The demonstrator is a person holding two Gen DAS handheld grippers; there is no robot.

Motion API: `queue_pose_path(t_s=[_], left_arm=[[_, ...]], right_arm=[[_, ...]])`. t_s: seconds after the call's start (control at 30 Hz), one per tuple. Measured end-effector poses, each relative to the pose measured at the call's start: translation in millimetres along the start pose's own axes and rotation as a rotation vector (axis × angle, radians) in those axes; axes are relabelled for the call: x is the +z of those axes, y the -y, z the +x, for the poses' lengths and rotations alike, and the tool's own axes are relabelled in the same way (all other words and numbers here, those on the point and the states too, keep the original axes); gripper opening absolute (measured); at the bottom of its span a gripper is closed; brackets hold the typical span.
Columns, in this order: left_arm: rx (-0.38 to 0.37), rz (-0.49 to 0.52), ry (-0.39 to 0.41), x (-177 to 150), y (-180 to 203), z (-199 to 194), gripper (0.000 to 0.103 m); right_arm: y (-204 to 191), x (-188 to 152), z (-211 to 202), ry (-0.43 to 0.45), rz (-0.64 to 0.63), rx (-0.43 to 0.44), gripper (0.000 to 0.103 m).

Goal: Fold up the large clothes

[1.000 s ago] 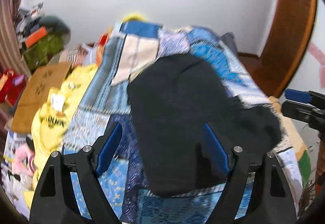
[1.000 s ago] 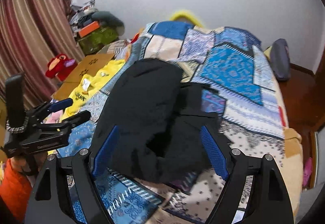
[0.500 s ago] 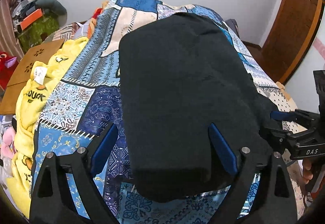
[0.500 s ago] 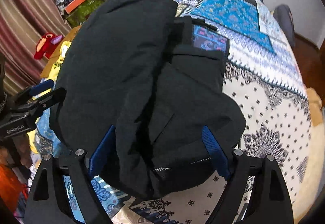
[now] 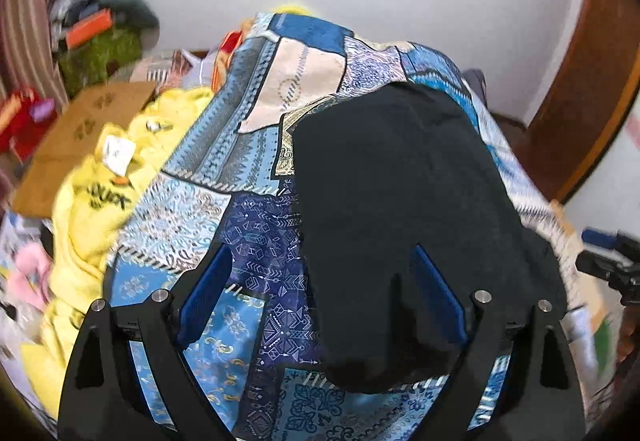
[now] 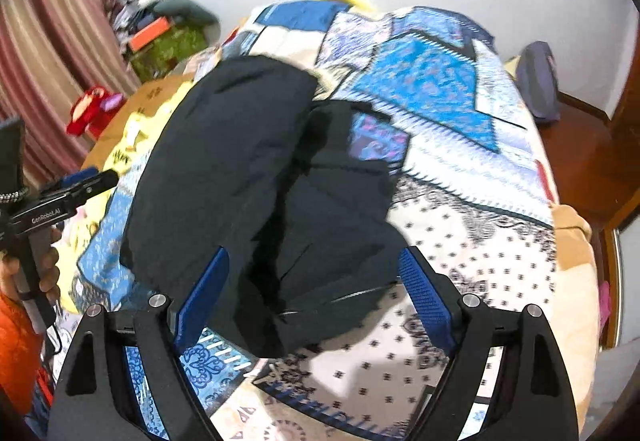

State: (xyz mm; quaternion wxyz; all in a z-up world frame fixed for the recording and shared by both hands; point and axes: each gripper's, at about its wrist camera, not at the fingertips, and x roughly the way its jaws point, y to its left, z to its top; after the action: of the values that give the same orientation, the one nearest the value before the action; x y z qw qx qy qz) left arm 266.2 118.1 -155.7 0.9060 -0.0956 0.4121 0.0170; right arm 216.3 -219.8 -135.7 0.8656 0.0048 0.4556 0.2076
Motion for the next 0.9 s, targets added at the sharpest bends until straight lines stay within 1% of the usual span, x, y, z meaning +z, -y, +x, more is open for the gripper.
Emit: queue_pose_path(t_s=[0.07,0.13,0.23,0.3,0.33,0.37,0.4,0.43,0.57,0.67,0.73,0.83,0.9], left_arm=[[-0.029,-0.038,-0.039,3.0,-11.8,7.4,0.091],[-0.063,-0.068,-0.077,3.1,-19.8,16.7,0.091],[-0.207,-0.119,-0.157,-2.2,-24.7,35.7,0.091],[-0.284,-0.14,-0.201,-6.9,-22.2,47.2,0.091],[-0.3,-0.146,-0.22,-9.1,-20.6,54.1,0.092],[-0.308,-0.156,-0.226,-10.2,-20.0,58.5,0.093],[-0.325,-0.181,-0.225,-11.0,-21.7,63.3,0.099],[-0.343,-0.214,-0.225,-10.6,-24.8,68.4,0.102],[-0.433,-0.308,-0.247,-7.9,-35.2,89.1,0.103],[-0.513,-0.354,-0.265,-6.9,-41.8,103.5,0.103],[-0.568,-0.392,-0.289,-6.8,-46.7,113.1,0.103],[-0.658,-0.447,-0.325,-7.1,-51.9,128.8,0.103],[-0.721,-0.483,-0.353,-8.2,-53.4,140.2,0.103]], right_arm=[[14.3,-0.3,-2.1,0.001,0.043,-0.005,0.085],[28.4,-3.3,4.6,-0.016,0.084,-0.011,0.085],[45.4,-12.0,23.2,-0.074,0.152,-0.001,0.085],[52.7,-18.7,34.6,-0.111,0.189,0.004,0.085],[55.4,-20.5,41.8,-0.128,0.201,0.014,0.085],[57.9,-20.9,46.3,-0.141,0.207,0.026,0.085],[59.0,-20.1,51.6,-0.152,0.213,0.035,0.085],[60.0,-18.4,56.8,-0.159,0.219,0.047,0.085],[62.1,-9.3,77.0,-0.185,0.239,0.107,0.085],[64.4,-3.4,96.8,-0.207,0.277,0.18,0.085],[67.4,-2.2,103.3,-0.215,0.312,0.225,0.088],[71.5,1.6,110.8,-0.206,0.349,0.278,0.088],[72.2,4.5,115.0,-0.2,0.356,0.294,0.088]])
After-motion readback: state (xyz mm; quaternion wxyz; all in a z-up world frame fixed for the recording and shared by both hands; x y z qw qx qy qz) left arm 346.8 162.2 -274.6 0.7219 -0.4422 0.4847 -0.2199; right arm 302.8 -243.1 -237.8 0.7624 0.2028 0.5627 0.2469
